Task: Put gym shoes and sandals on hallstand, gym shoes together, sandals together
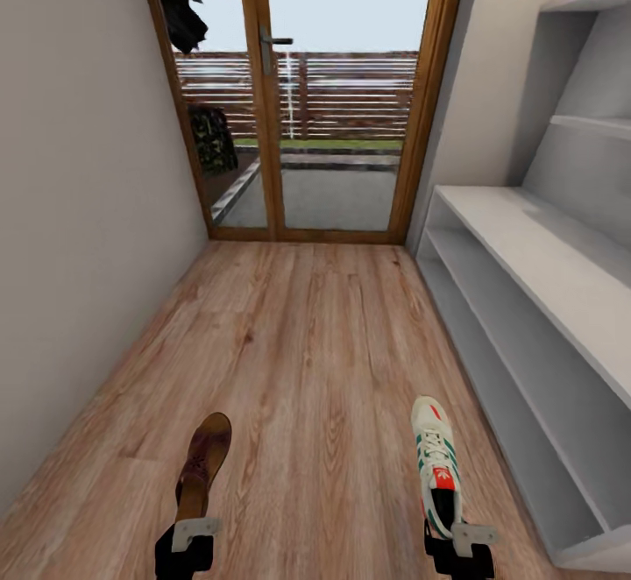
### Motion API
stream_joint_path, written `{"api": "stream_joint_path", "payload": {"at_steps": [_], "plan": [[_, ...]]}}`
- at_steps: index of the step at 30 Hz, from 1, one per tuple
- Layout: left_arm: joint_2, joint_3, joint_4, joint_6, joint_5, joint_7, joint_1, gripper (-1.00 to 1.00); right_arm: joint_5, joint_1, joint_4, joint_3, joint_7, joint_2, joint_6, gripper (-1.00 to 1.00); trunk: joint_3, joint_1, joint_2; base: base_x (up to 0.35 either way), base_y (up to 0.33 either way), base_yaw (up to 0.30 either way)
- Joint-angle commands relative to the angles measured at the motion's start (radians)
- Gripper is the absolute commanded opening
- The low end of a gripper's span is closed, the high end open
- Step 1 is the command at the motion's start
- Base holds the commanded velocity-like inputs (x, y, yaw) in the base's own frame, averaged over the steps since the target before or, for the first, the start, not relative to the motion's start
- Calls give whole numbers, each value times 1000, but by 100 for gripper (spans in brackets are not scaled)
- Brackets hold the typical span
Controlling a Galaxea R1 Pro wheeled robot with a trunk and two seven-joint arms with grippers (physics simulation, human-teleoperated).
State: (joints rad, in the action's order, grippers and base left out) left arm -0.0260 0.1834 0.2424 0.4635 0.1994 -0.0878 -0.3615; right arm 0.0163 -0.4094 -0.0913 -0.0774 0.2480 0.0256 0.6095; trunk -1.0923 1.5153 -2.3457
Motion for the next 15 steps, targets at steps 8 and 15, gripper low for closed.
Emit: {"api": "stream_joint_path", "payload": {"at_steps": [8,15], "plan": [[-1,8,0,1,3,-7,-1,-100,5,-1,1,-10,7,2,1,-100,-1,0,0,312,141,-3],[0,8,0,1,3,-7,-1,-100,5,-1,1,-10,8,3,0,-100,-1,0,0,312,141,0]]}}
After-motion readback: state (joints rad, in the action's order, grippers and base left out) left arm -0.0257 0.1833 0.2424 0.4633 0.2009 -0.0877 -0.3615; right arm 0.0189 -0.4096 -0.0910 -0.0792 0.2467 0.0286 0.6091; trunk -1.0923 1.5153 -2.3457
